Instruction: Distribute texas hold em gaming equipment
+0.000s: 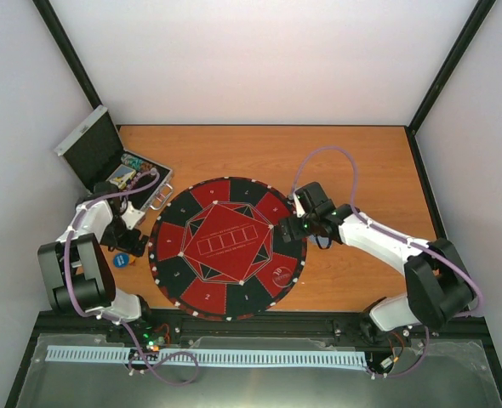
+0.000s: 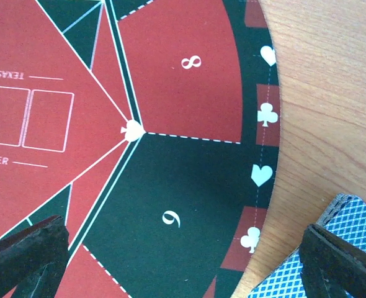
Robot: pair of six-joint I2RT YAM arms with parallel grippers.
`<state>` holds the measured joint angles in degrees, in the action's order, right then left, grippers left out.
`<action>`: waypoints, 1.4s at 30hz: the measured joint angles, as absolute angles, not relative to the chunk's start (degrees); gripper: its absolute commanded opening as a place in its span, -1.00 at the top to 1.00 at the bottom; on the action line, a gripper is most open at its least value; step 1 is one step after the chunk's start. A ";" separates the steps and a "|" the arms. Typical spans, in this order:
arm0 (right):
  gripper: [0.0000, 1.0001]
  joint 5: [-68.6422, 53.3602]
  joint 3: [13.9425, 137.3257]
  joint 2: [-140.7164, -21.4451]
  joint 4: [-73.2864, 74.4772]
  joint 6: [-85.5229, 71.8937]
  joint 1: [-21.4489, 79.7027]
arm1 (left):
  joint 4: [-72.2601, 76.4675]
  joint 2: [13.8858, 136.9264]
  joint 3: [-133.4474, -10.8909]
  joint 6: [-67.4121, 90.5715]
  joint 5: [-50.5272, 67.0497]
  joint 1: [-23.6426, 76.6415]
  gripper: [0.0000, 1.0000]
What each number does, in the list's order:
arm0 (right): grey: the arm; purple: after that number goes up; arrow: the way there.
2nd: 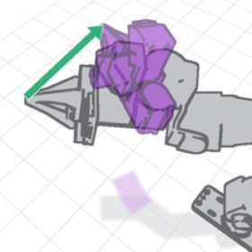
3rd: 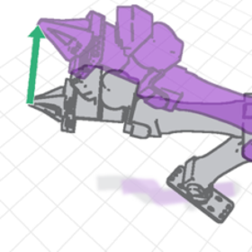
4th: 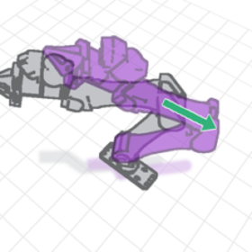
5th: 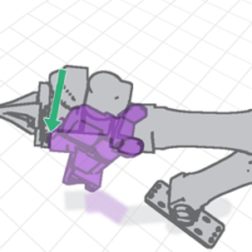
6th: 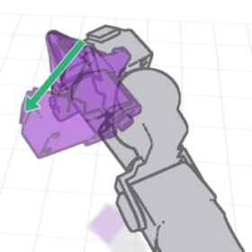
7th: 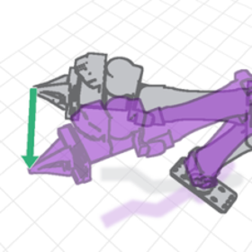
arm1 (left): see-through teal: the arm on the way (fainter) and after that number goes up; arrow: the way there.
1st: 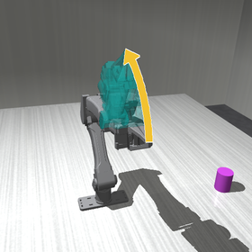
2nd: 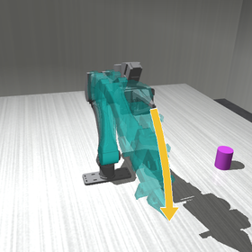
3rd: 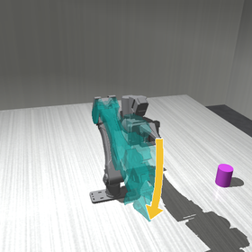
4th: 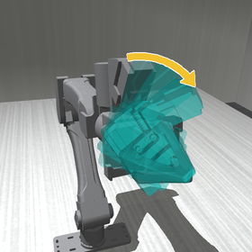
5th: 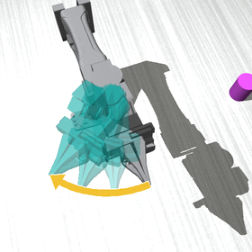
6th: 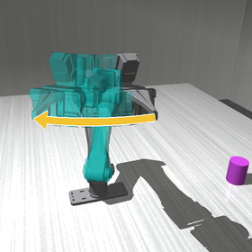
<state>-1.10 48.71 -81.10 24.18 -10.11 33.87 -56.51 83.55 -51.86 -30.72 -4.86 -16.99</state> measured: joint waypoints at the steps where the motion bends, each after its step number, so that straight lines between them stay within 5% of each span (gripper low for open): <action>1: -1.00 -1.08 48.71 -81.41 24.18 -10.09 33.74 | -55.57 83.55 -51.24 -30.83 -5.19 -17.02 -0.99; 12: -1.00 -1.39 48.71 -83.70 24.23 -10.02 32.10 | -48.66 86.96 -47.31 -31.83 -5.82 -20.53 -0.99; 23: -1.00 -2.61 48.73 -84.53 24.21 -9.87 30.76 | -47.81 87.48 -46.41 -32.53 -2.94 -20.64 -0.60; 32: -1.00 -3.55 48.73 -84.53 24.21 -9.87 30.17 | -47.86 87.72 -46.63 -32.56 -0.36 -20.64 -0.51; 36: -1.00 -3.73 48.73 -84.53 24.21 -9.87 30.00 | -47.99 88.53 -48.38 -32.49 0.67 -20.64 -0.64; 39: -1.00 -3.73 48.73 -84.53 24.21 -9.87 29.91 | -48.40 88.47 -50.15 -32.69 1.56 -20.64 -0.95; 42: -1.00 -3.70 48.73 -84.53 24.21 -9.87 29.89 | -49.50 87.24 -51.00 -33.45 1.72 -20.67 -0.99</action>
